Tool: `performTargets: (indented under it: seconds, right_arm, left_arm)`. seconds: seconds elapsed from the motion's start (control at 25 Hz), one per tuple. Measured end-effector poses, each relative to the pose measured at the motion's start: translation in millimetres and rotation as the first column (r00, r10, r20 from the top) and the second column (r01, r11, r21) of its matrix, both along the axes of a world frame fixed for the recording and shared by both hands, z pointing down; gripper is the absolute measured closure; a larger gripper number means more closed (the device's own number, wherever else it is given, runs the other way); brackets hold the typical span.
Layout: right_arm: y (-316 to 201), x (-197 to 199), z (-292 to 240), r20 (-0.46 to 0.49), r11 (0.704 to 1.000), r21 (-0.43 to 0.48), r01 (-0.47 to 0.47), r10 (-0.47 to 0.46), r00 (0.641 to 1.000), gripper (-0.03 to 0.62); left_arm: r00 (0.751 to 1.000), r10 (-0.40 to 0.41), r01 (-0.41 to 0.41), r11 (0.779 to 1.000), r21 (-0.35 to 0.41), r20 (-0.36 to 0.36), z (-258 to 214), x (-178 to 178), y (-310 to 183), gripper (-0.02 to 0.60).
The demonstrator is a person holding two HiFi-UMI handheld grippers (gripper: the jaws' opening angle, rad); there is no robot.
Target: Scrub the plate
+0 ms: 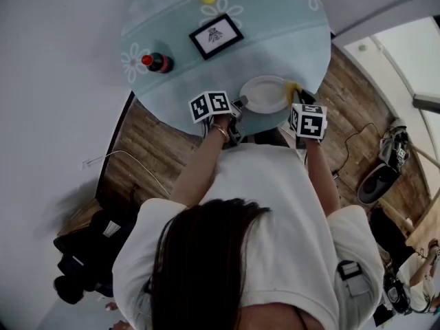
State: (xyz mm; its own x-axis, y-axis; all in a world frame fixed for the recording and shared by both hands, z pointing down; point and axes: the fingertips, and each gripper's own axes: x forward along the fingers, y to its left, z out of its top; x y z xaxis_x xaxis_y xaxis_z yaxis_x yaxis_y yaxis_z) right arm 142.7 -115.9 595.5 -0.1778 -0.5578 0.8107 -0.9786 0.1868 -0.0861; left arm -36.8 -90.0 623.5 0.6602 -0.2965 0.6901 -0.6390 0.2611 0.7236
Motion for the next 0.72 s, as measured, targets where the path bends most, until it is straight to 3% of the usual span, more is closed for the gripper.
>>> performTargets:
  seconds: [0.28,0.44,0.72]
  right_arm:
    - [-16.1,-9.1,-0.8,-0.132,0.995,0.025,0.1,-0.096,0.987,0.537]
    - [-26.8,-28.2,-0.7,-0.248,0.973,0.032,0.23,-0.215,0.945,0.537]
    - [-37.3,-64.6,5.3,-0.198,0.955,0.031,0.296,-0.284,0.938,0.537]
  left_arm:
    - [1.0,0.014,-0.014,1.0,0.008,0.004,0.1,0.4,-0.7,0.534]
    - [1.0,0.01,-0.01,1.0,0.01,-0.005,1.1,0.4,-1.5,0.534]
    - [1.0,0.013,-0.013,1.0,0.016,-0.011,1.6,0.4,-1.7,0.535]
